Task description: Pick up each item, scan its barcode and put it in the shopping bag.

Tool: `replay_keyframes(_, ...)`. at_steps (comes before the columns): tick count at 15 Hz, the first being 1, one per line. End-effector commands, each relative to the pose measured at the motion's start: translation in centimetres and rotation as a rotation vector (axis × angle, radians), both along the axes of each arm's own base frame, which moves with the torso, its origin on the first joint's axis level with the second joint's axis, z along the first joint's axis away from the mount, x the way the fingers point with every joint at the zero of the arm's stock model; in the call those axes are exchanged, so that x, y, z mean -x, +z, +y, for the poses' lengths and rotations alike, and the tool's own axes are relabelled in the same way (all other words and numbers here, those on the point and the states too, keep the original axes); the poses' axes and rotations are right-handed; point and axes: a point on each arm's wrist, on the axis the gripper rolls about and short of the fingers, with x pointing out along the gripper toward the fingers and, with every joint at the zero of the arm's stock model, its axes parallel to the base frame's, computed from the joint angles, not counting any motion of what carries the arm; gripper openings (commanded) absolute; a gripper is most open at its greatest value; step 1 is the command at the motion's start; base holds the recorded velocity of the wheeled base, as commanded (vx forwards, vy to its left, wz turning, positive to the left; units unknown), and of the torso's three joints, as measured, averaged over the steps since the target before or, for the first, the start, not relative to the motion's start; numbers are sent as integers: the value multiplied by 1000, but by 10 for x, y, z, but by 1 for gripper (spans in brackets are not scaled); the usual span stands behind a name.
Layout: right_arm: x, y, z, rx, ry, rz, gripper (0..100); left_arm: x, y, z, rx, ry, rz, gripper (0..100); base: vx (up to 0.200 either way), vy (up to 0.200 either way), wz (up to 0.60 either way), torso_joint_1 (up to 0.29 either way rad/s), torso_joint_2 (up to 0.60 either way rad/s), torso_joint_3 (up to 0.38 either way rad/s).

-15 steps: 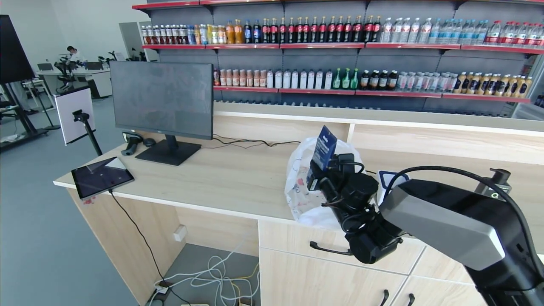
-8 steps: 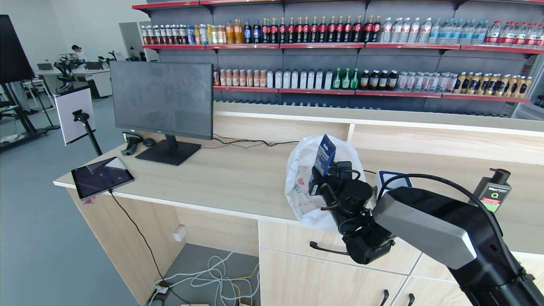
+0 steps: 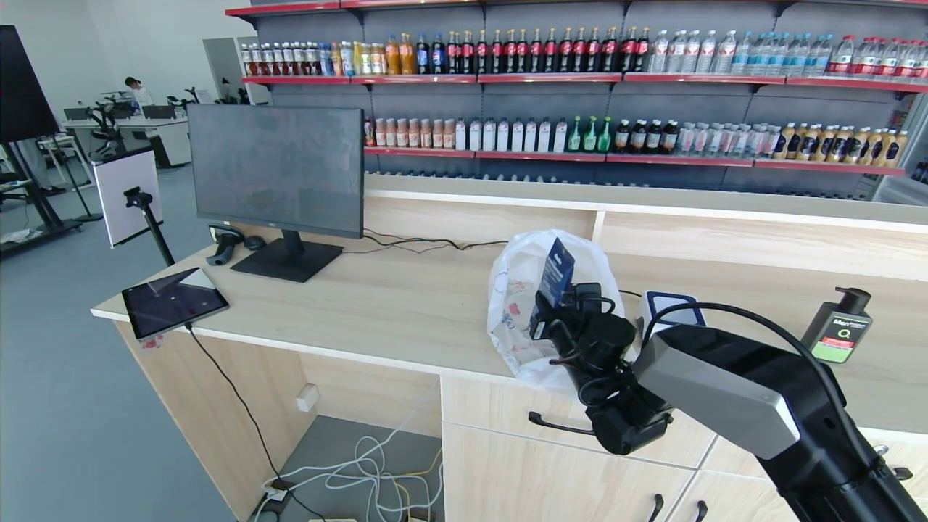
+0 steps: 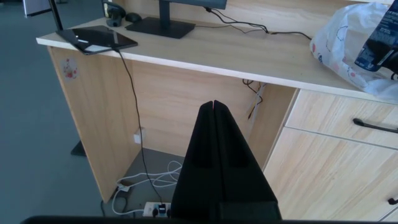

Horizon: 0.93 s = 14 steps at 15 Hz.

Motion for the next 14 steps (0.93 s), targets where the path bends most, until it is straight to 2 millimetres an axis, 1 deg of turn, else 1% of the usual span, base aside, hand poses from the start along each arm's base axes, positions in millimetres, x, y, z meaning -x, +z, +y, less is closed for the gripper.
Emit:
replay_keyframes(1, 0, -3, 0, 3, 0, 9, 0, 0, 0, 0, 0, 0, 0, 0, 0, 0, 0, 0, 0, 0)
replay_keyframes(5, 0, -6, 2, 5, 1, 8, 0, 0, 0, 0, 2, 1, 0, 0, 0, 0, 0, 0, 0, 0)
replay_keyframes(6, 0, -6, 2, 4, 2, 10, 100, 0, 0, 0, 2, 1, 0, 0, 0, 0, 0, 0, 0, 0)
replay_keyframes(14, 0, -5, 1, -5, 5, 10, 100, 0, 0, 0, 3, 1, 1, 0, 0, 0, 0, 0, 0, 0)
